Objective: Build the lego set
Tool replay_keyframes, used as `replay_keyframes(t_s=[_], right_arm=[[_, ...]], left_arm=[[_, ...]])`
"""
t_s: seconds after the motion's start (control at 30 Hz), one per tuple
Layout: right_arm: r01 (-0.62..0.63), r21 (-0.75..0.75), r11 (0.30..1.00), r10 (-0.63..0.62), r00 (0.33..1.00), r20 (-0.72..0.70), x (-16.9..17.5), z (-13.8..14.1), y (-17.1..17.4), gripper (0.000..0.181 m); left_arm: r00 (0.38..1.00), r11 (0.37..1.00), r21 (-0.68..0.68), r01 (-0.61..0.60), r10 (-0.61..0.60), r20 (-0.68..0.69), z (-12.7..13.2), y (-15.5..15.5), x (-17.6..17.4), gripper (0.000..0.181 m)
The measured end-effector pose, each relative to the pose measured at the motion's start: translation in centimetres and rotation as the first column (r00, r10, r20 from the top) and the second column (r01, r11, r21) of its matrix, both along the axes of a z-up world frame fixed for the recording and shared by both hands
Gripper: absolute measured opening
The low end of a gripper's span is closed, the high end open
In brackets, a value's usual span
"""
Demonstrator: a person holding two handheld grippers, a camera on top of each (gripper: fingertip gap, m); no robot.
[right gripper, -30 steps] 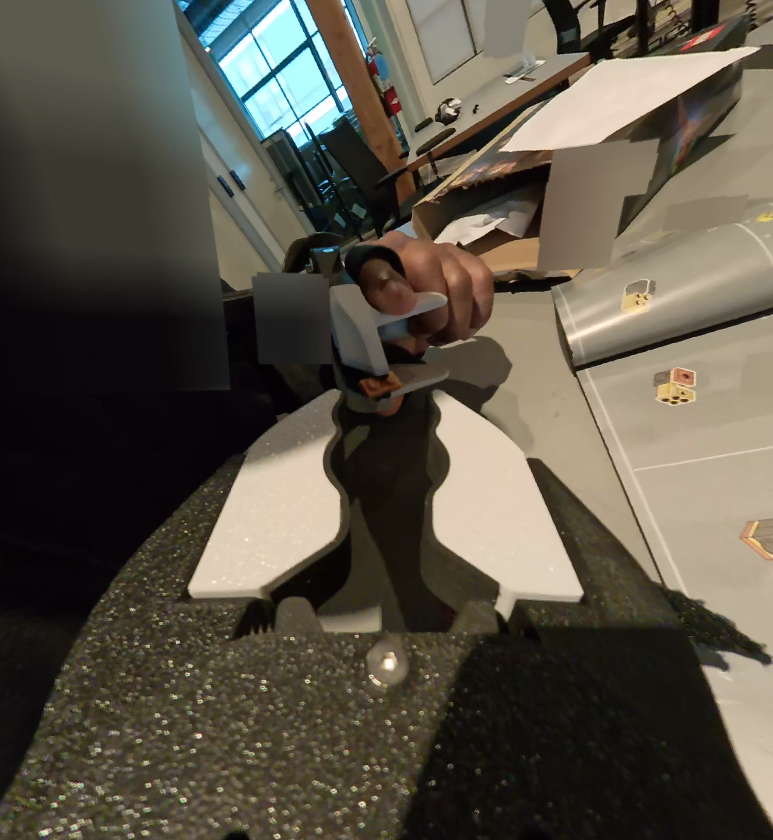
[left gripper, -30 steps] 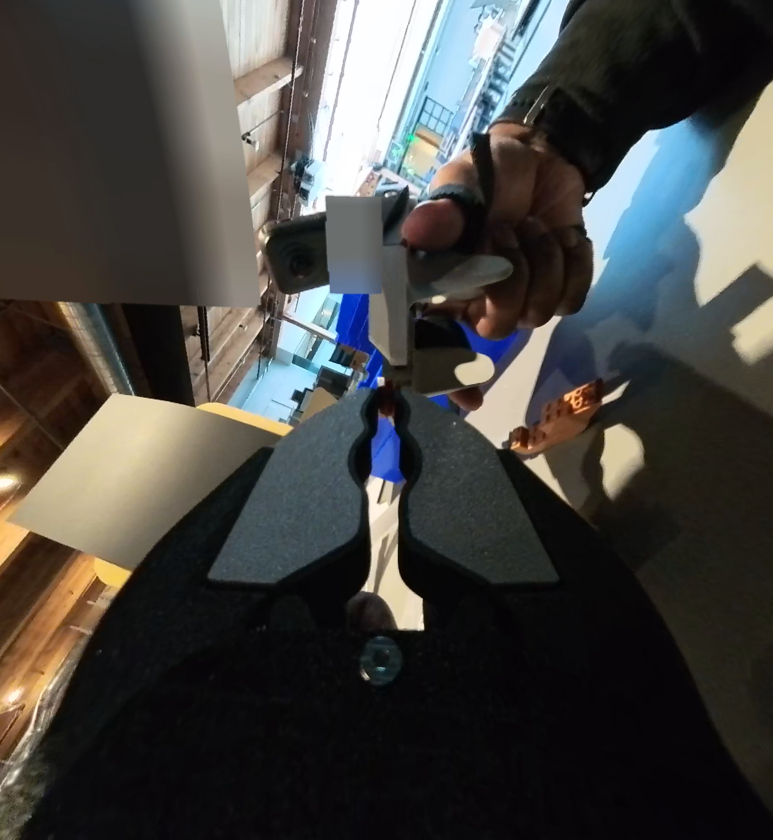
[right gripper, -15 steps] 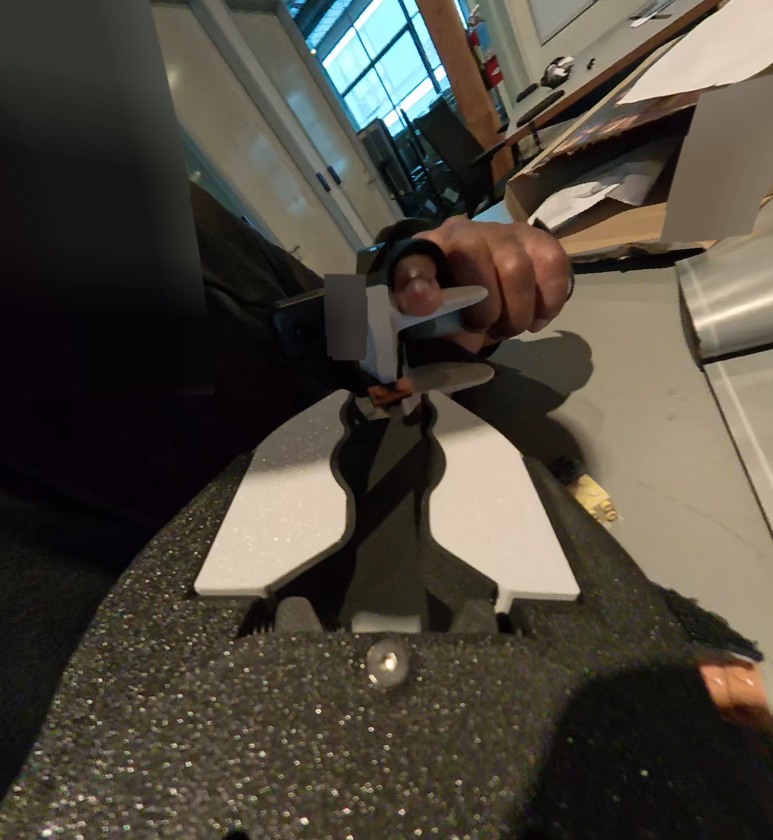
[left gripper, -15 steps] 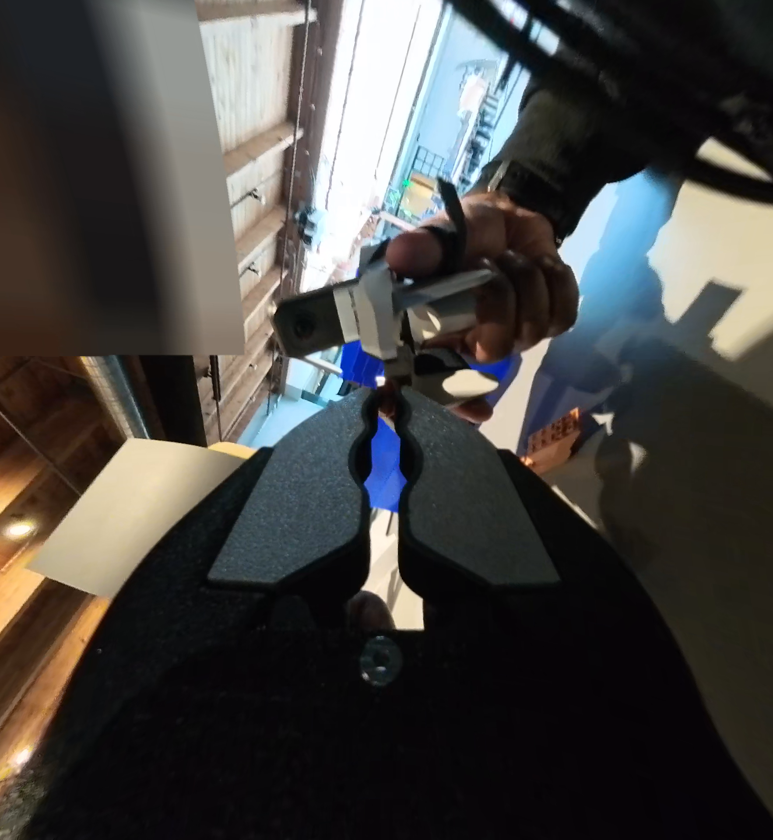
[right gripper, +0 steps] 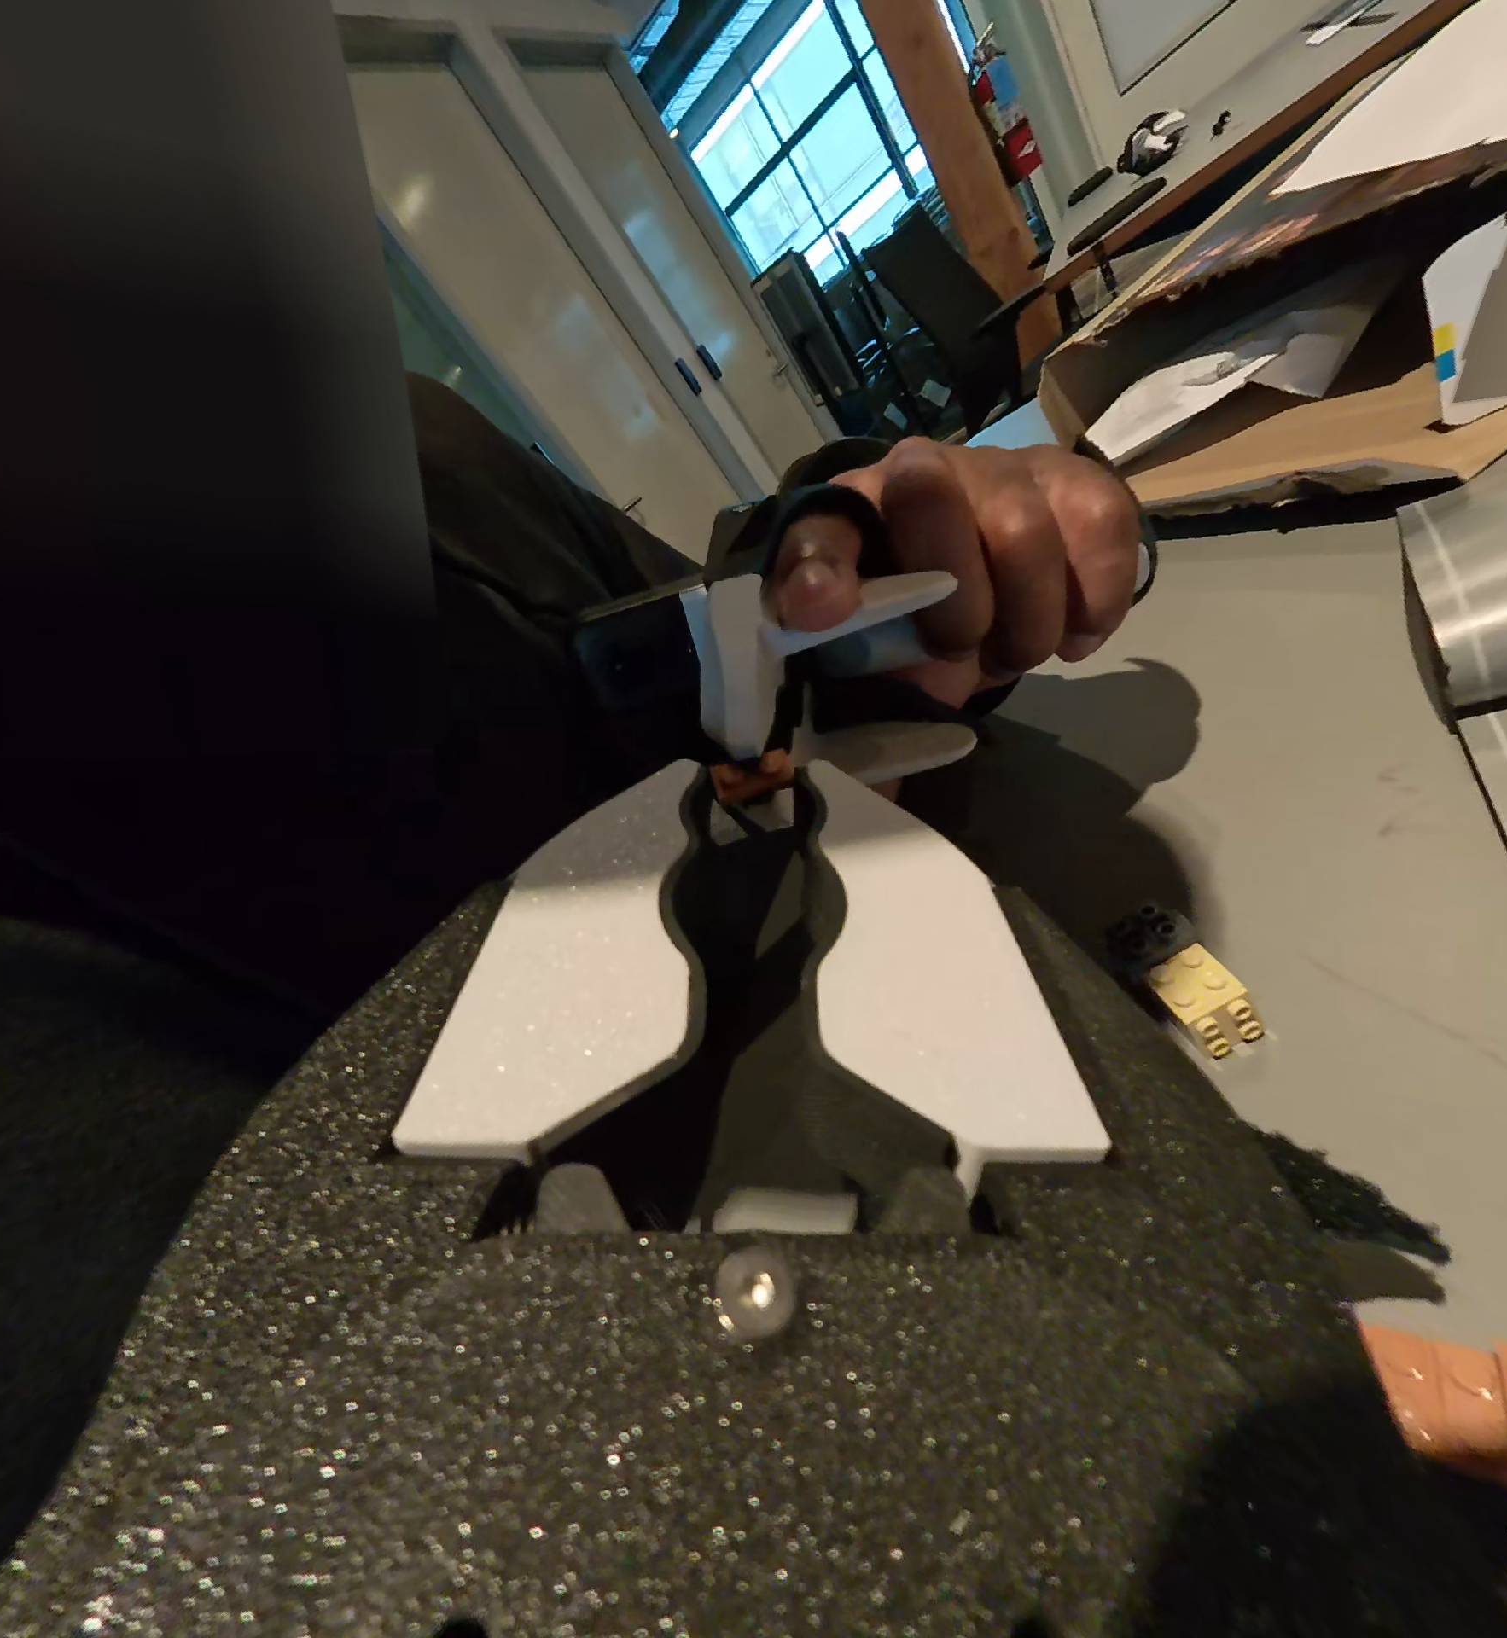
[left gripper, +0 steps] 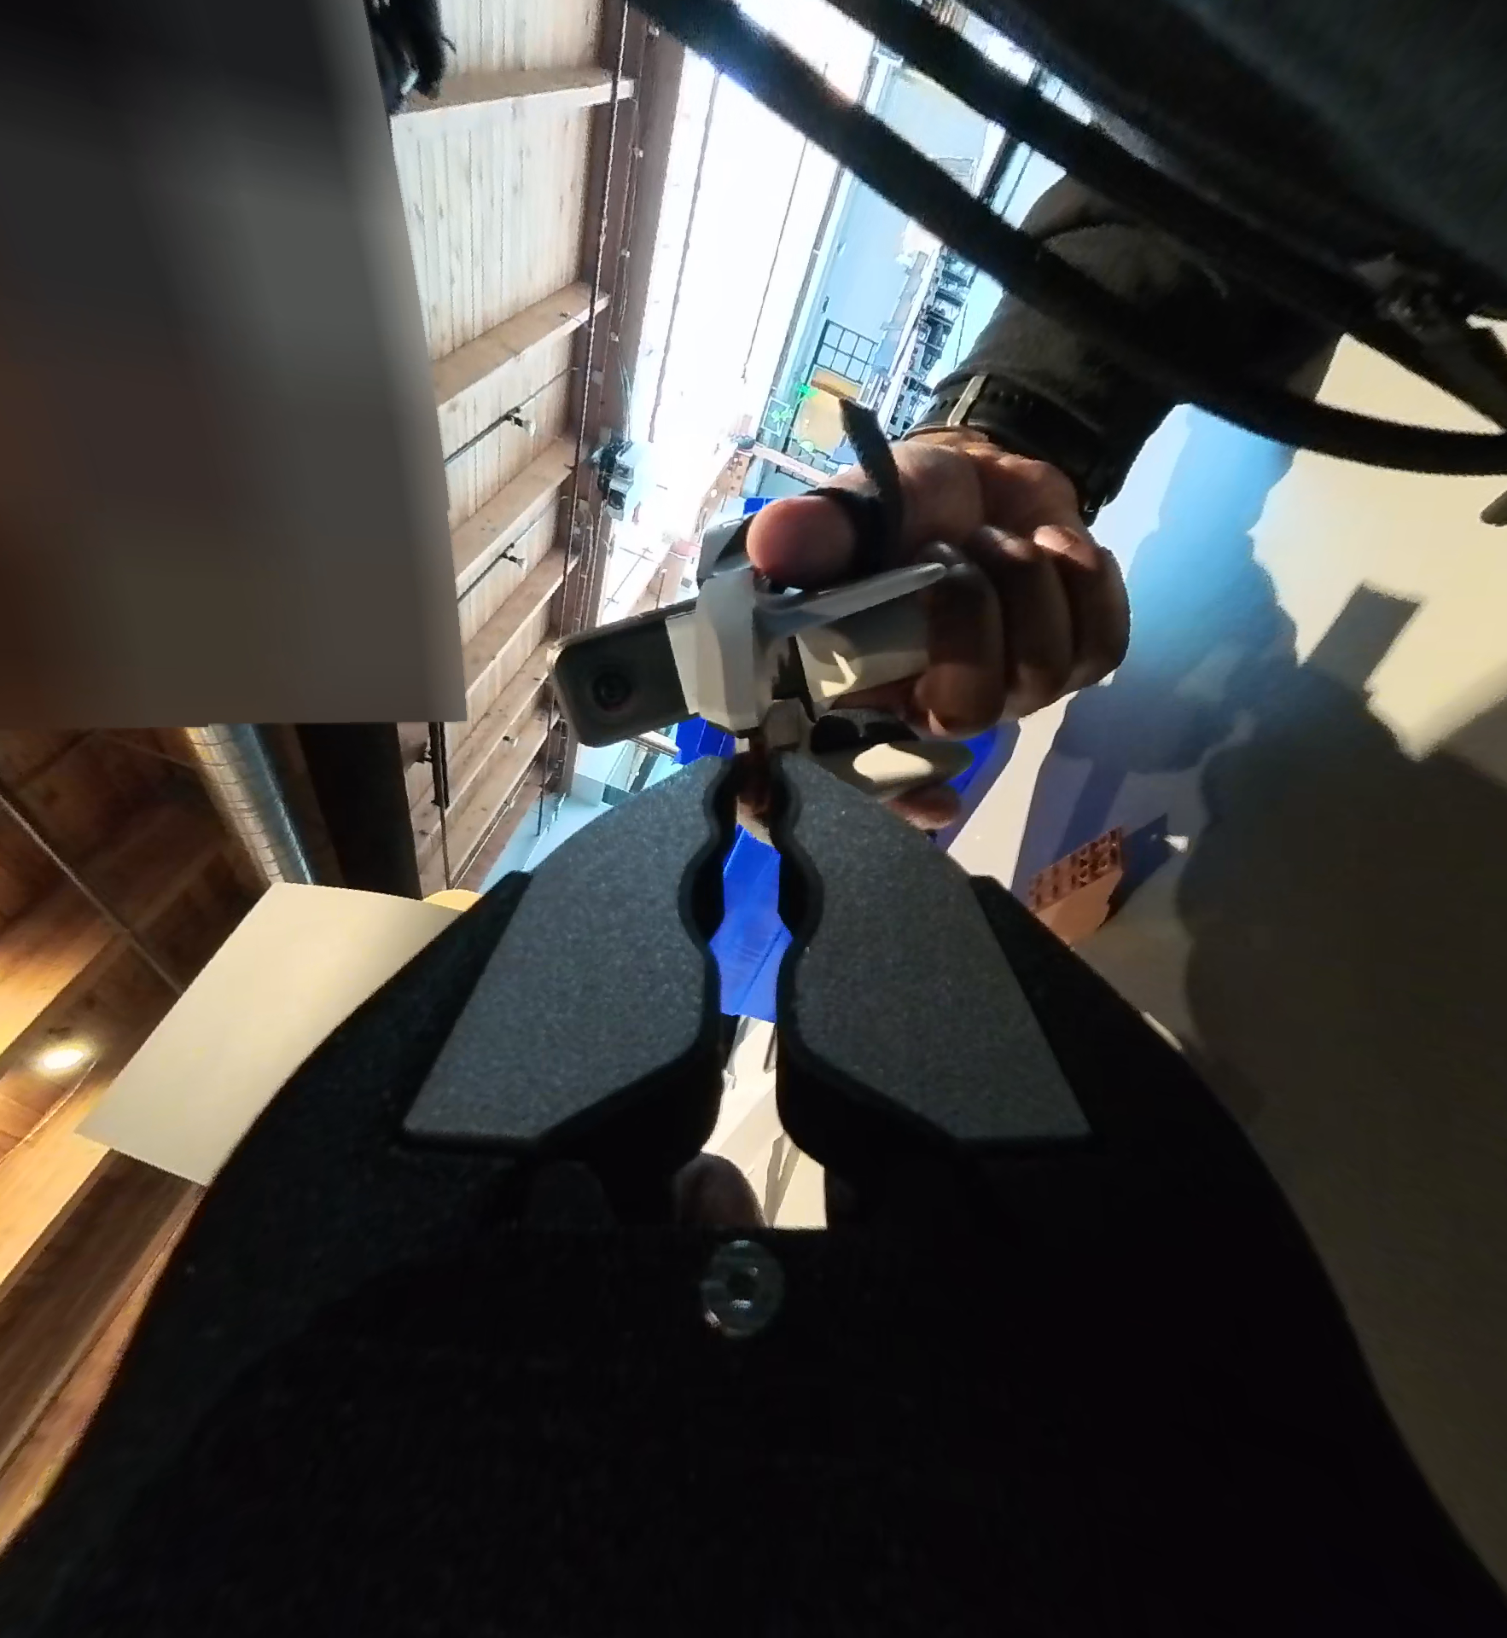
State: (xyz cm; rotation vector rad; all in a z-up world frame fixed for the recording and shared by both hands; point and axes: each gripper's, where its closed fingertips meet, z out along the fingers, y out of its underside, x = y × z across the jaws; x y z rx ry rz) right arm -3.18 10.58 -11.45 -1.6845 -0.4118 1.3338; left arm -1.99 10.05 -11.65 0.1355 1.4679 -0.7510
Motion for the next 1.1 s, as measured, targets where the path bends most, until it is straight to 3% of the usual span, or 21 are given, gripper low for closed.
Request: replay_keyframes(t_s=[0.3, 0.5, 0.7, 1.1], right_arm=[[0.118, 0.054, 0.992, -0.123, 0.987, 0.107, 1.1, -0.6, 1.2, 0.017], [0.193, 0.115, 0.974, -0.222, 0.905, 0.364, 1.9, -3.4, 2.6, 0.016], [0.125, 0.132, 0.983, -0.181, 0.757, 0.628, 2.0, -7.2, 3.6, 0.017], [0.039, 0.064, 0.997, -0.073, 0.693, 0.717, 2.9, -9.6, 5.3, 0.017]], left_arm=[[0.995, 0.998, -0.059, -0.014, 0.008, -0.098, -0.9, 1.2, 0.6, 0.014], [0.965, 0.986, -0.156, -0.05, 0.007, -0.26, -2.2, 3.9, 1.0, 0.027], [0.941, 0.977, -0.18, -0.113, 0.047, -0.336, -3.5, 6.4, 1.3, 0.023], [0.91, 0.986, -0.088, -0.143, 0.096, -0.404, -5.3, 6.9, 1.4, 0.02]])
